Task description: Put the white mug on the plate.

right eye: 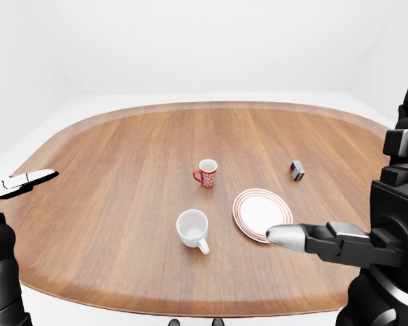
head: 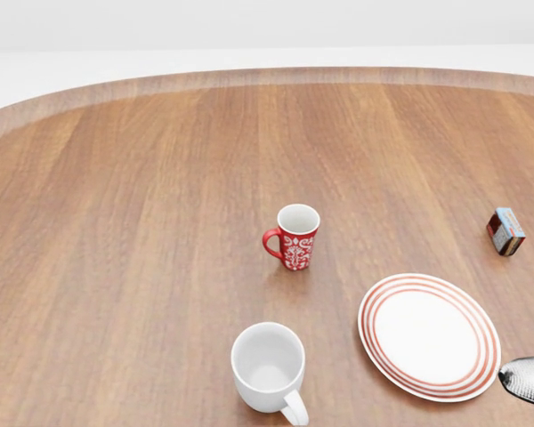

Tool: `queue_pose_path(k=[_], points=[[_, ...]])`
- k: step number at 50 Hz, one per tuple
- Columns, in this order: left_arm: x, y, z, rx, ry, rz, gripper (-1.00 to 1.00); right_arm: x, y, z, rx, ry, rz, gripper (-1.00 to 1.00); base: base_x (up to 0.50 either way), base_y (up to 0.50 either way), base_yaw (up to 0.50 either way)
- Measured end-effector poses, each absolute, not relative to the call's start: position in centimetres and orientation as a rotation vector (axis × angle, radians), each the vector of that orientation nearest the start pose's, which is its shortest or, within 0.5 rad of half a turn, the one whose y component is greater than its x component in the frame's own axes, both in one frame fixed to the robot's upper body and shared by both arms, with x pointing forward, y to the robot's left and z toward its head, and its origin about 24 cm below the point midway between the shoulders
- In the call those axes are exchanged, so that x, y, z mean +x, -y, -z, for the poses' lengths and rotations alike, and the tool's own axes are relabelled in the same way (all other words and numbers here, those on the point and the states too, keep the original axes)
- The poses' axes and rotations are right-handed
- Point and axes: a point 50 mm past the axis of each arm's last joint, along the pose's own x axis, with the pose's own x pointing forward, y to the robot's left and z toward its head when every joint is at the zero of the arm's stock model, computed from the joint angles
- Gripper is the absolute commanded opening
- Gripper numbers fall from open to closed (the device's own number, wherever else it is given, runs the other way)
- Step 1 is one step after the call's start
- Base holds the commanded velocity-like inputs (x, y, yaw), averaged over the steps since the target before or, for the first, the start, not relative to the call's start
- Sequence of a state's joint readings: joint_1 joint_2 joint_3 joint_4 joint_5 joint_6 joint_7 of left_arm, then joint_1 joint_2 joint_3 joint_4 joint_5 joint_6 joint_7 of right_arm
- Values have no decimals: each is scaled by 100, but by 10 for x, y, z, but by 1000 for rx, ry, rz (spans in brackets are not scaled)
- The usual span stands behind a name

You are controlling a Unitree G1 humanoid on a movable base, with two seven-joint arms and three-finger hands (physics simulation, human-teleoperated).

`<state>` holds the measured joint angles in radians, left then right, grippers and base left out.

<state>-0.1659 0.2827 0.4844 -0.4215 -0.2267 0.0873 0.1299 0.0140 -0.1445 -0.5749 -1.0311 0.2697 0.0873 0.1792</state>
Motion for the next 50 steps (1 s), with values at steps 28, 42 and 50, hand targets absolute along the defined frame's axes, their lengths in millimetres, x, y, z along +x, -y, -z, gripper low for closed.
queue_pose_path(k=[28,42,50], points=[[229,-277,-199,63,592,-454,100,139,213,-250,-274,941,128,100,19,-3,0],[228,-277,-200,66,594,-453,100,182,163,-238,-673,794,-144,100,0,0,0],[229,-277,-199,65,591,-453,100,224,127,-203,-1011,494,-337,100,0,0,0]])
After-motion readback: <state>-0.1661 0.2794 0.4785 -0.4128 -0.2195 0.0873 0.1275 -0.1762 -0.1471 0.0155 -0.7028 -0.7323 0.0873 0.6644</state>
